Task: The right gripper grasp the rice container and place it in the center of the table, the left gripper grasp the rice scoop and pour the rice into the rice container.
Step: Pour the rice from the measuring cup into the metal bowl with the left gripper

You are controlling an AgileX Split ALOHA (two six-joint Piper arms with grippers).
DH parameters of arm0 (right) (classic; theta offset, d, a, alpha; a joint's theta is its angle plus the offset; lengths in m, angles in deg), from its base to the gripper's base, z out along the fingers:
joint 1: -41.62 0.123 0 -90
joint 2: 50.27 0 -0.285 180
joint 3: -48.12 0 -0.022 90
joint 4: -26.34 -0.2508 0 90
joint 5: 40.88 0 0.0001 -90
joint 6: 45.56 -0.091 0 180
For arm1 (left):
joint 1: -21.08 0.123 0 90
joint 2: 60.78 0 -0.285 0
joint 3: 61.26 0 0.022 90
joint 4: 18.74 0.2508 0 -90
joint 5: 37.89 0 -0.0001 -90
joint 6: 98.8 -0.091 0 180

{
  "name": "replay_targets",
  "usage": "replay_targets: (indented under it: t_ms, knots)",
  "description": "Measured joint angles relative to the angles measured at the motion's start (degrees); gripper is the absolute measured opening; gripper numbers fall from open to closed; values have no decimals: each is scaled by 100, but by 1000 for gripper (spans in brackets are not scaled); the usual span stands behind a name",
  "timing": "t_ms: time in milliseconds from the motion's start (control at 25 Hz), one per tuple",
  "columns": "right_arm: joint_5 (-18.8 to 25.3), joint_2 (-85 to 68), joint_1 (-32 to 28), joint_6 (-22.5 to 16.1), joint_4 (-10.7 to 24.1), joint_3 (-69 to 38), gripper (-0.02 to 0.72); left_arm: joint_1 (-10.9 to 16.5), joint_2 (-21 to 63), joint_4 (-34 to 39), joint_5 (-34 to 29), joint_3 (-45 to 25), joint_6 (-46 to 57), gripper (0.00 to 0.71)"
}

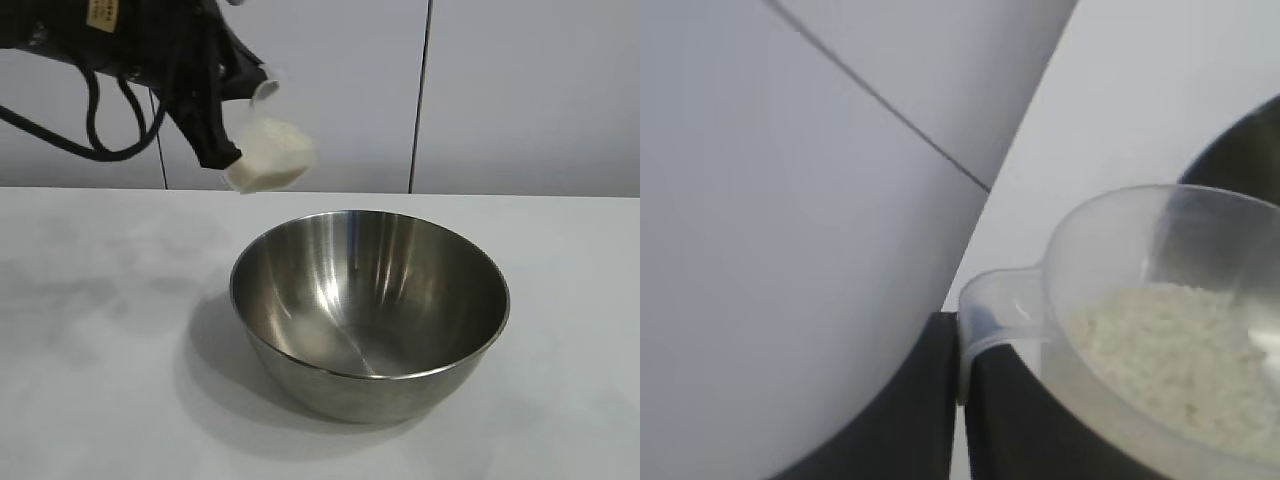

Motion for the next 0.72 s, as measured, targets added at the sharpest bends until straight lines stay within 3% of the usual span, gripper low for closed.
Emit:
replay_targets:
  t_ms: [200, 440, 720]
  knots:
    - [0, 0, 0, 0, 0, 0, 660, -119, -453, 16, 204, 0, -2628, 9]
    - [-6, 0, 0, 0, 36, 0, 660, -119, -542, 23, 1013, 0, -4624, 9]
    - [-1, 0, 0, 0, 0, 0, 660, -146, -542, 343, 1529, 0, -5337, 9]
